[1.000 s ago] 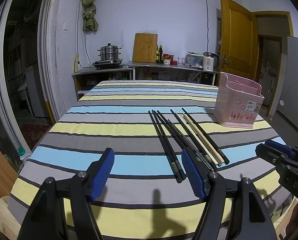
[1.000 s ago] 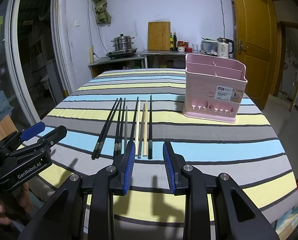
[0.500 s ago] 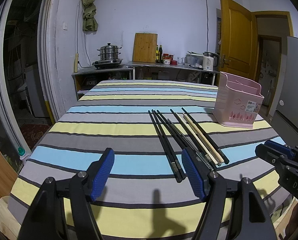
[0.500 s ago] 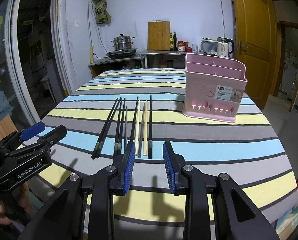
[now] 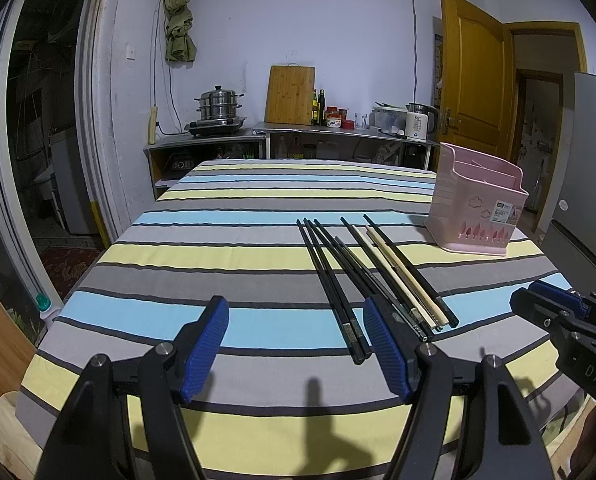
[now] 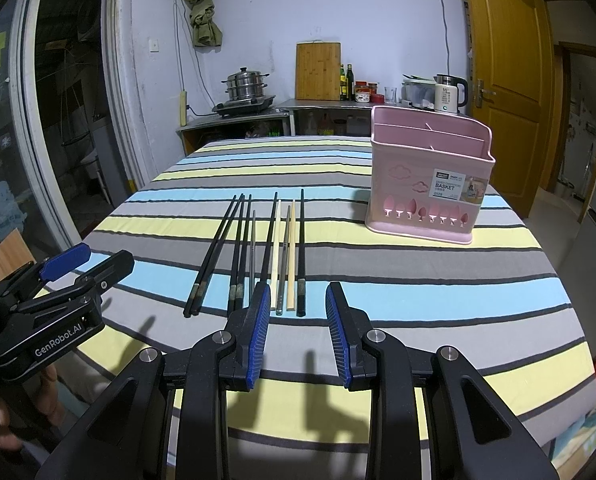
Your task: Organize utensils
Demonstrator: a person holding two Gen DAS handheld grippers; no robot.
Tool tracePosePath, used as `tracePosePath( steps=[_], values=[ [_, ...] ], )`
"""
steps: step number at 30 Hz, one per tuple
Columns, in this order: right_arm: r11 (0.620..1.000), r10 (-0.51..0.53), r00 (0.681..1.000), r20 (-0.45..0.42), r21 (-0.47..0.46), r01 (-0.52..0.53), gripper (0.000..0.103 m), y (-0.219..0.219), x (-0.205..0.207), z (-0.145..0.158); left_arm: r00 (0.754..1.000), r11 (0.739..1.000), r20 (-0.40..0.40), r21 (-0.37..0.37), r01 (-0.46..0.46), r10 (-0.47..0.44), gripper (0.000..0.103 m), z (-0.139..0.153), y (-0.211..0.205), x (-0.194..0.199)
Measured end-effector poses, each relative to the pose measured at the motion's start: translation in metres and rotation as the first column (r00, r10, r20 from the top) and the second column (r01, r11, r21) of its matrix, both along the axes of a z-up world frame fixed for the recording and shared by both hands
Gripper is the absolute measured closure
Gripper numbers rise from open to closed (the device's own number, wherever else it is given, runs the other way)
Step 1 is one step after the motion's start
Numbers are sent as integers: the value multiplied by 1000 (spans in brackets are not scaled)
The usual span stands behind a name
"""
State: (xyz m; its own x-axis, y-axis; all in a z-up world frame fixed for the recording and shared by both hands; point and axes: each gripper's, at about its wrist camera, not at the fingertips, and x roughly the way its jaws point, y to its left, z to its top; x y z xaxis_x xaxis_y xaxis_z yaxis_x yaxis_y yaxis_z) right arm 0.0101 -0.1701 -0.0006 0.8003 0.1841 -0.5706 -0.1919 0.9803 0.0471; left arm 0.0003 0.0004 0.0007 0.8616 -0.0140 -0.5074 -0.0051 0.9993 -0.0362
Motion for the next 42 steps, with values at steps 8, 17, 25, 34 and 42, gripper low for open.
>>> tracePosePath(
  steps=[8,17,25,34,42],
  values=[
    [1000,3,1000,-3,0,-3,73,0,0,-1,1000,1000,-9,-8,0,0,31,0,-1,0],
    [1000,4,1000,-6,-3,-4,73,2,1,-4,1000,1000,-22,-17,7,-7,31,-3,2,4],
    [1000,15,1000,-22,2,-15,73,0,17,-8,996,997,-75,-69,46,-51,31,-7,8,24],
    [1000,22,995,-97,18,-20,73,-5,71,-18,971,985,-223,-163,54,-90,34,-19,14,91],
    [999,43,976,-212,-4,-45,73,8,131,-40,940,976,-326,-214,33,-103,51,-33,20,146]
  ],
)
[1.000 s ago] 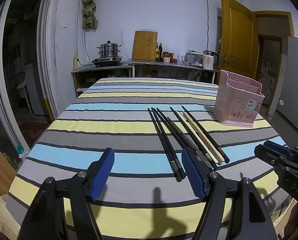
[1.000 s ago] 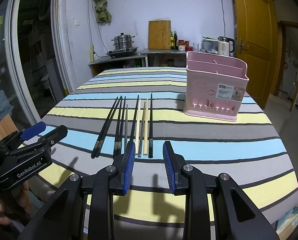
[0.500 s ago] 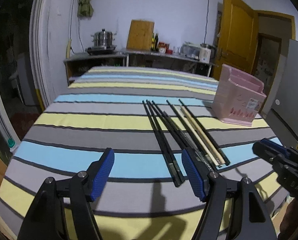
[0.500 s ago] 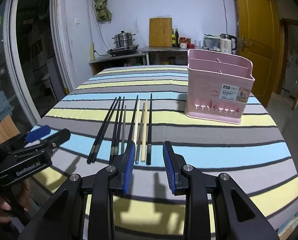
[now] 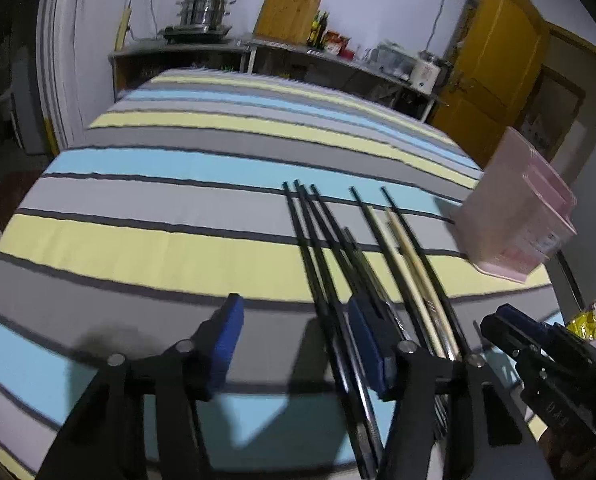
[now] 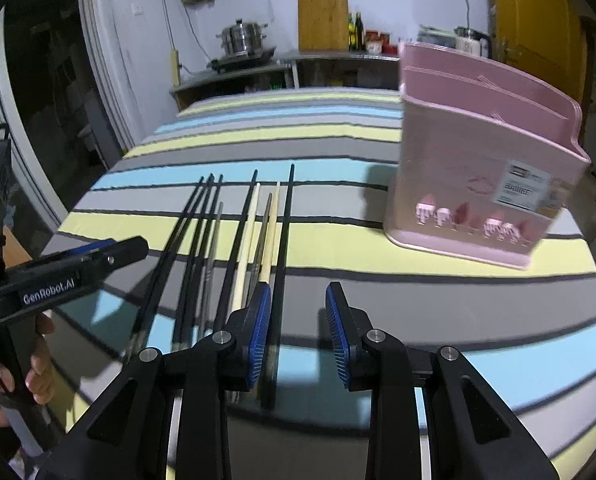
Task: Organize utensils
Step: 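Lower the right gripper onto the black chopsticks and close on them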
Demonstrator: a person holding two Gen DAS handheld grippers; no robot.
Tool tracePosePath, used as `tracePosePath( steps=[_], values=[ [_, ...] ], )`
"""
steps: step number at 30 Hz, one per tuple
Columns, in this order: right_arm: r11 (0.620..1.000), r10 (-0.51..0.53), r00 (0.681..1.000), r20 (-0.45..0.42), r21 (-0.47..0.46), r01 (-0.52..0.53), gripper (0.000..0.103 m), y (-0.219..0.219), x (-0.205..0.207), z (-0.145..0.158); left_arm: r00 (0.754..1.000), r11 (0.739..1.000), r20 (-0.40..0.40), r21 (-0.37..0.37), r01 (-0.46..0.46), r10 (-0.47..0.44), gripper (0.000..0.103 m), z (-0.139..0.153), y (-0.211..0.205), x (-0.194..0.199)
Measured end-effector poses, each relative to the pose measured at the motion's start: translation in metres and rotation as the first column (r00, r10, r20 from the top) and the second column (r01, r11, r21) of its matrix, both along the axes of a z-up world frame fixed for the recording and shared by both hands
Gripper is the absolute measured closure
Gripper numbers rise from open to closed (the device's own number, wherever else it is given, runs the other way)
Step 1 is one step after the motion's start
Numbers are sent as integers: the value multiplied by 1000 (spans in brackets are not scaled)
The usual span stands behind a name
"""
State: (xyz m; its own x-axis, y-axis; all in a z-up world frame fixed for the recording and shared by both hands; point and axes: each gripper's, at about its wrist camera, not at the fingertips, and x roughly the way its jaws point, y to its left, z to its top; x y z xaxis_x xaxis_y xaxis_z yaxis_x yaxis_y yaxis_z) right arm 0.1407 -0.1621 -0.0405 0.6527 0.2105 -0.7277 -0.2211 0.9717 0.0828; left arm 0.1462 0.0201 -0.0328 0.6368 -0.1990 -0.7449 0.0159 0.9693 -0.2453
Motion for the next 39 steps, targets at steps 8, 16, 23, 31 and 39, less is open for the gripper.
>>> tracePosePath(
  steps=[8,16,23,31,39],
  values=[
    [1000,18,999,-51,-21,-19,76,13,38,-8,999,1000,-47,-15,4,-5,63,-7,2,24],
    [1000,6,997,-72,-22,-8,79,9,56,-12,998,1000,-54,27,15,-14,68,-7,-3,37],
    [1000,17,997,-73,-11,-17,80,11,63,-11,999,999,-52,38,7,-5,70,-7,-2,41],
    [999,21,996,-85,-22,-23,81,18,73,-16,999,996,-50,91,19,-15,71,-7,-9,49],
    [999,10,996,-93,-46,-14,84,23,76,-16,998,996,-66,82,21,-16,87,-7,0,47]
  ],
)
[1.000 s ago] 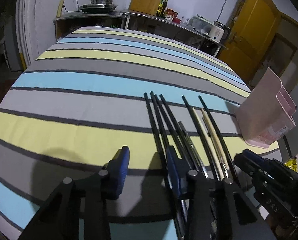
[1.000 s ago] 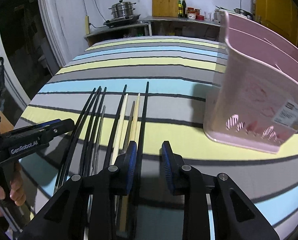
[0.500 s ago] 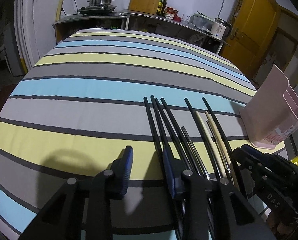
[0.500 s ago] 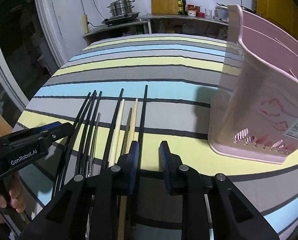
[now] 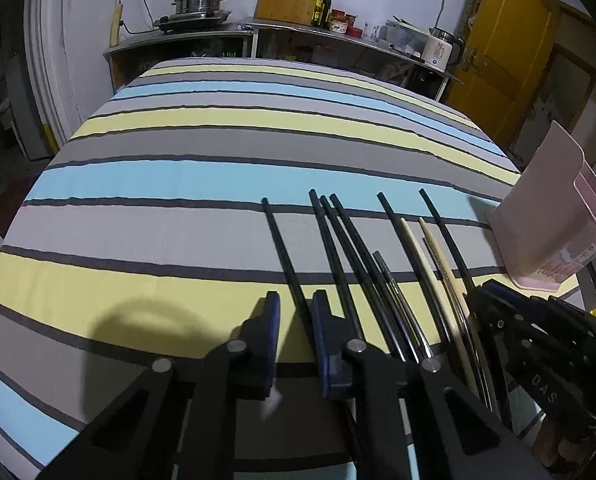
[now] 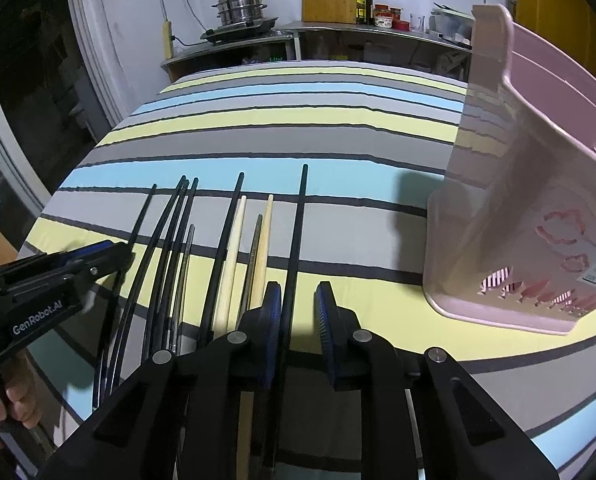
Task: Organize utensils
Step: 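Lower the right gripper onto the black chopsticks and close on them, then lift the black chopsticks with the right gripper over the pink caddy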
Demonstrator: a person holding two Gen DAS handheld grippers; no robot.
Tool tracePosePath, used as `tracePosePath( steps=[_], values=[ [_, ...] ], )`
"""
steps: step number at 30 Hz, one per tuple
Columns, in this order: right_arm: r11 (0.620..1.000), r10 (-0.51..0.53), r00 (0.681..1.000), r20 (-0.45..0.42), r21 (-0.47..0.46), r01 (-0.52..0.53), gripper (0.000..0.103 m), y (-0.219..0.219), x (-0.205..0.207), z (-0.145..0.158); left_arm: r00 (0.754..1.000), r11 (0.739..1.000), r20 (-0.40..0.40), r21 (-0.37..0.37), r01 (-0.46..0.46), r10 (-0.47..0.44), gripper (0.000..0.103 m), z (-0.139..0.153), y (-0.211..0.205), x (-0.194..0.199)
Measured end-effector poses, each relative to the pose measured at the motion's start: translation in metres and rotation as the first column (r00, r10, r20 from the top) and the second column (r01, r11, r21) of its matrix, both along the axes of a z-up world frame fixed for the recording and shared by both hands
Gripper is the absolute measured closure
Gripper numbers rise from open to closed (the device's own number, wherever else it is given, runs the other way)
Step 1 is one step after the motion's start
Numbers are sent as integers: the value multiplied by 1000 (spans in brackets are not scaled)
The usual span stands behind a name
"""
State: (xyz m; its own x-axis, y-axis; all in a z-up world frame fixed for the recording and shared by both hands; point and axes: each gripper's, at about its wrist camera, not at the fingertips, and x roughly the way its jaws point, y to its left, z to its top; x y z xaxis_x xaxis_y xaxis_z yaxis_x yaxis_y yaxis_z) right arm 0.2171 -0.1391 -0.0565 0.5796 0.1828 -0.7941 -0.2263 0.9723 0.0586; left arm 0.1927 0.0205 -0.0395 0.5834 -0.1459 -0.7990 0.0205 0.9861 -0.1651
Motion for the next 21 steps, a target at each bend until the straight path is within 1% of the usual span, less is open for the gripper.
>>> tracePosePath(
  steps=[2,4,7,10,12,13,14,18,21],
  values=[
    [1000,0,1000,-6,-1,0,84,2,4,0,1000,1000,-6,18,3,-3,89,0,-3,3],
    [1000,-1,1000,-13,-10,1,84,5,8,0,1000,999,-10,32,12,-11,89,0,-5,6],
    [1000,-3,1000,-19,-29,3,84,8,17,-1,1000,1000,-22,26,12,-12,89,0,-6,9],
    [999,-9,1000,-22,-38,9,84,12,26,-1,1000,999,-19,47,19,-18,89,0,-9,11],
    [999,-4,1000,-14,-54,3,87,16,29,-1,1000,998,-13,62,26,-25,90,0,-12,13],
    [998,-2,1000,-14,-59,1,93,17,30,-1,1000,998,-13,65,27,-26,92,0,-11,14],
    [998,-1,1000,-15,-58,0,96,18,32,-1,1000,998,-13,65,26,-25,93,0,-11,15],
    [1000,8,1000,-24,-21,-9,97,17,33,2,999,999,-15,38,35,-34,97,0,-8,14],
    [1000,8,1000,-10,1,-8,97,15,29,10,999,999,-8,13,44,-44,98,5,-6,10]
  ],
)
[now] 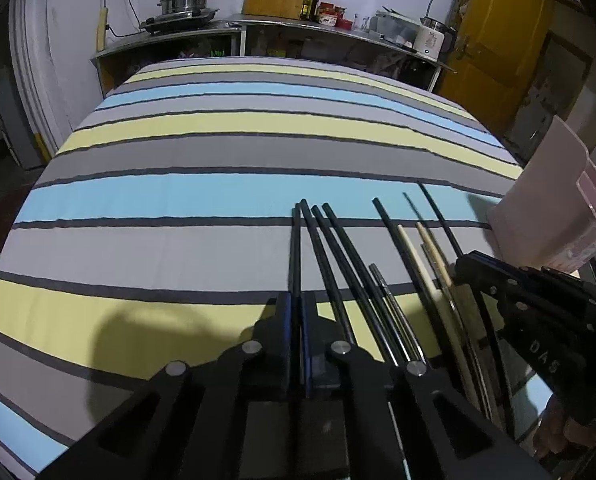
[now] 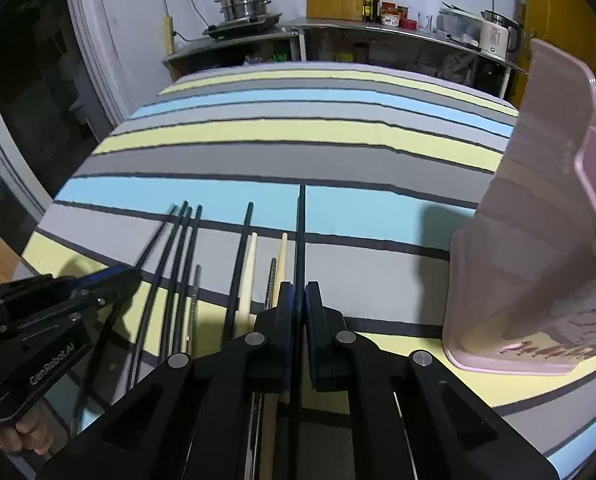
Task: Organize utensils
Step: 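Lift the black chopsticks with the right gripper over the pink caddy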
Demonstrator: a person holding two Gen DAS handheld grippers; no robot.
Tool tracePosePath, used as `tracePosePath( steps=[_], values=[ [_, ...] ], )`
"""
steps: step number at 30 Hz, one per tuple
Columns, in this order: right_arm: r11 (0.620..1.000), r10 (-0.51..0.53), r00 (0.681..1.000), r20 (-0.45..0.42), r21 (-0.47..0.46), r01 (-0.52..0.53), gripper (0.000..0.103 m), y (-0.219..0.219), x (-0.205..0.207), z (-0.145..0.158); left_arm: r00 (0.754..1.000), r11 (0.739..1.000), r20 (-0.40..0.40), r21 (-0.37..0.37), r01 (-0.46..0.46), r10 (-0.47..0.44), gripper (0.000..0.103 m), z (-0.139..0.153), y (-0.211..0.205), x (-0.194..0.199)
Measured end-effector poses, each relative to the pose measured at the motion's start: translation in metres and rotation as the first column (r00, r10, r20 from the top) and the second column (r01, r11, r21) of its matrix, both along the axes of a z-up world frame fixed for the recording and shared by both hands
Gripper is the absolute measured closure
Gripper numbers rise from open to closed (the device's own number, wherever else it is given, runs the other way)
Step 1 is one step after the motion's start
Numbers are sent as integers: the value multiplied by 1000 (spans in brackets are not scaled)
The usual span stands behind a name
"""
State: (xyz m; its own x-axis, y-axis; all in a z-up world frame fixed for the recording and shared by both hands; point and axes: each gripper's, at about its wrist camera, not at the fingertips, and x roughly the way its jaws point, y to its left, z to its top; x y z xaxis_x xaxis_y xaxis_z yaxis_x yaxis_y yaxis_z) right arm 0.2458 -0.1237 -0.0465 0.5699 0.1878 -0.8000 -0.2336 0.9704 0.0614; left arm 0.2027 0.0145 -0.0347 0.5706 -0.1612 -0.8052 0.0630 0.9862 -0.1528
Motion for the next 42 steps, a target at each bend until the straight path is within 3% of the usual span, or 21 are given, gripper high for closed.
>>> tracePosePath(
  steps=[17,24,35,42],
  values=[
    [993,-11,984,178,116,-10,97,-29,-69,88,975,994,213,-73,83,-66,98,111,9,-59],
    [988,-41,970,238,152,4,97,-47,-91,118,960,987,259,-86,132,-106,98,144,-2,-67],
    [979,-124,940,317,191,65,97,-85,-98,161,934,963,302,-128,235,-188,98,184,-44,-46],
    [970,-200,902,383,210,126,97,-122,-97,200,912,936,337,-176,305,-234,98,213,-83,-18]
  ],
)
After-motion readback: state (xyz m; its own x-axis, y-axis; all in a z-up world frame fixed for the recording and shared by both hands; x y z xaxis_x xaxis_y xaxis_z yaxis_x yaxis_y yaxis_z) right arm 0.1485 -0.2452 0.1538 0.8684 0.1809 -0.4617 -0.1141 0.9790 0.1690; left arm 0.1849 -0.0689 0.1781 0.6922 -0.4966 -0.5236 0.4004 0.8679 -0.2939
